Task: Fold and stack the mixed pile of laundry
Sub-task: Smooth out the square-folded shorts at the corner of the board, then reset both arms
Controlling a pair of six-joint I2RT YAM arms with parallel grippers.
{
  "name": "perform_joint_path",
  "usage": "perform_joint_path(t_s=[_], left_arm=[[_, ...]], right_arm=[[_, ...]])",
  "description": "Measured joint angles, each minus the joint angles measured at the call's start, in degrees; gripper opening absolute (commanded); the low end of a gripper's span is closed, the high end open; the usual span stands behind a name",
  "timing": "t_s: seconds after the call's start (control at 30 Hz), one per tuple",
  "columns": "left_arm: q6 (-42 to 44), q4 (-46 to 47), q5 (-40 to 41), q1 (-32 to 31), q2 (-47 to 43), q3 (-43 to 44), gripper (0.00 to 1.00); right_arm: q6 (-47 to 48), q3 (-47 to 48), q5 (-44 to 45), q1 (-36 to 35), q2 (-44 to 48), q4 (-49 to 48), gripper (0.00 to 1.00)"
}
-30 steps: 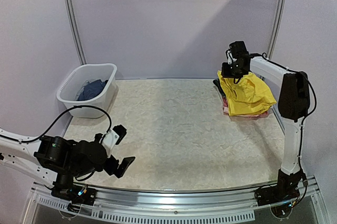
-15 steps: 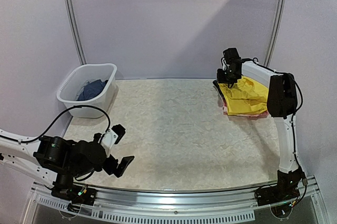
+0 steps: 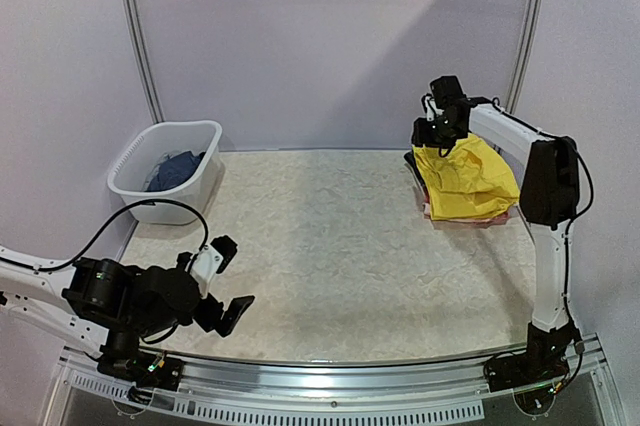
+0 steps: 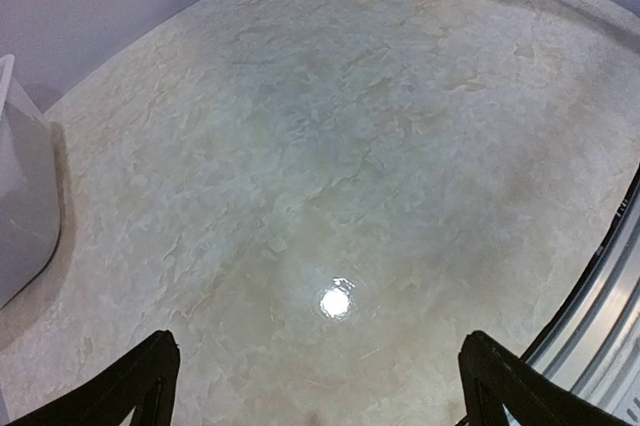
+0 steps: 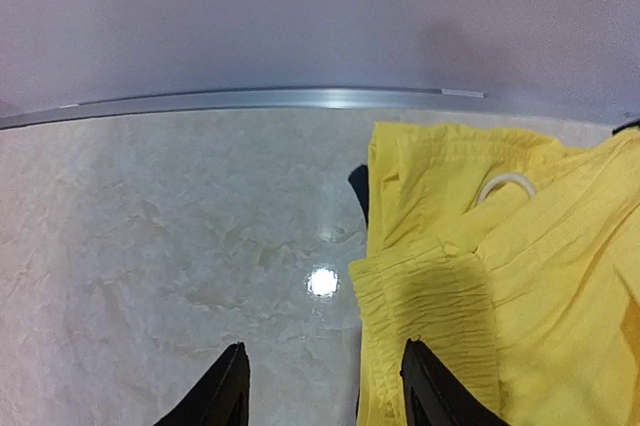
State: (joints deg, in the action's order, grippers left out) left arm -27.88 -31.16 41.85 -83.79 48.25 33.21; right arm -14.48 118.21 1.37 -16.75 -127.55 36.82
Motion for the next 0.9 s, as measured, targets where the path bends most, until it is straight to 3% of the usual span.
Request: perform_joint_path(t_s=[0.27,0.57,0.77,0.9], left_arm=[[0.46,0.02,0.74,0.09,1.73,2.21,1.0],[2.1,0.5,0.83,1.25,4.0,3.72,1.0],[3.87,1.97,0.31,3.56,7.41,5.35,1.0],[4.76,3.8,-0.72,5.62,9.97,6.43,1.0]], right_arm=[[0.79,-9.07,-0.28,-2.78,19.04,-1.33,0.68],[-1.05,-32.15,-0.63,-5.97,36.94,-7.72,0.78],[-3.17,-43.32,-0.09,-10.8,46.62,-11.39,0.72],[-4.74,-48.28,2.62,-15.32,52.83,-12.87,0.82]])
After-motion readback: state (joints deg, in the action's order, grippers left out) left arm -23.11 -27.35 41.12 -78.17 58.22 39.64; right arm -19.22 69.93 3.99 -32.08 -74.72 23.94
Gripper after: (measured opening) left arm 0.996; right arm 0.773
